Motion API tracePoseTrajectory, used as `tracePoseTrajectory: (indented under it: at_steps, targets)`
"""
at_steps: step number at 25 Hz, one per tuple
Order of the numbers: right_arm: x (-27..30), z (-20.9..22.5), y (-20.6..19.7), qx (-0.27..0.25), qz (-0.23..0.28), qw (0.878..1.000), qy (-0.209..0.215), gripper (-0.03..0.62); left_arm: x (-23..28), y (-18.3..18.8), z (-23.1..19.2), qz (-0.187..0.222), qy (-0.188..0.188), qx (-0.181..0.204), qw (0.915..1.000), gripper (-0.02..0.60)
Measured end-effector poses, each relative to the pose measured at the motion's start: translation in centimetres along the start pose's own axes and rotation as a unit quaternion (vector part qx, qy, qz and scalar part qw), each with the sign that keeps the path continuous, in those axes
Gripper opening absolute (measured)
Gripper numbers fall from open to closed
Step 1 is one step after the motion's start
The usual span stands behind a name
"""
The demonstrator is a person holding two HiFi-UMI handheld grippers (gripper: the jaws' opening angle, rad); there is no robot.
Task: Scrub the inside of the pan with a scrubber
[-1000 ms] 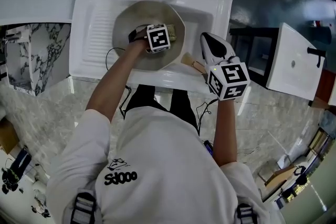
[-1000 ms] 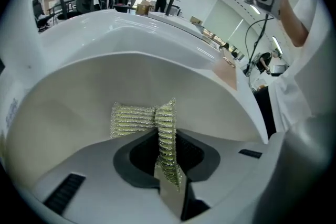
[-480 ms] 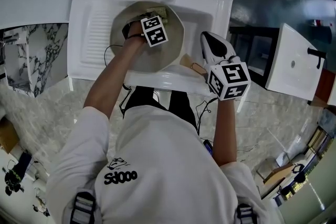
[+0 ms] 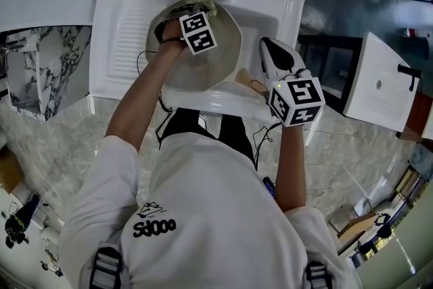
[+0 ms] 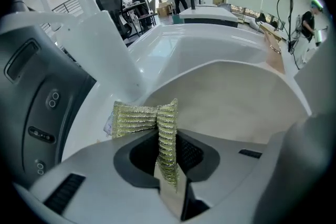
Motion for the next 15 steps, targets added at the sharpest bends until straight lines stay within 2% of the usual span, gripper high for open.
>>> tracePoseTrajectory:
  at_steps: [6,9,11,15]
  targets:
    - [0.2,-0.6,-0.4,0.000,-0.004,1.000,0.005,0.009,0.5,-0.5,-0.1,-0.010,0.011,0.019,0.9997,0.069]
    - [0.0,-1.0,-0.6,-0.001,-0.007,1.000,0.011,0.009,0.9,-1.1,0.2,-0.024,0.005,0.023,0.9994,0.069]
    - [-0.2,-1.1,-0.7,0.000,-0.010,1.000,0.012,0.009,1.3,-1.4,0.6,-0.037,-0.010,0.025,0.9989,0.069]
    - [-0.4,-1.4,-1.0,0.002,-0.011,1.000,0.010,0.009,2.2,-2.4,2.5,-0.061,-0.062,0.036,0.9956,0.069]
Point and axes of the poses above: the fingertips, and each gripper's own axes: x forward along the fingers, z to its right, y out of its top, the point moved 5 cm from there along -x, backward along the fingers, and after that the axes turned 6 degrees about y, right-handed, at the moved point
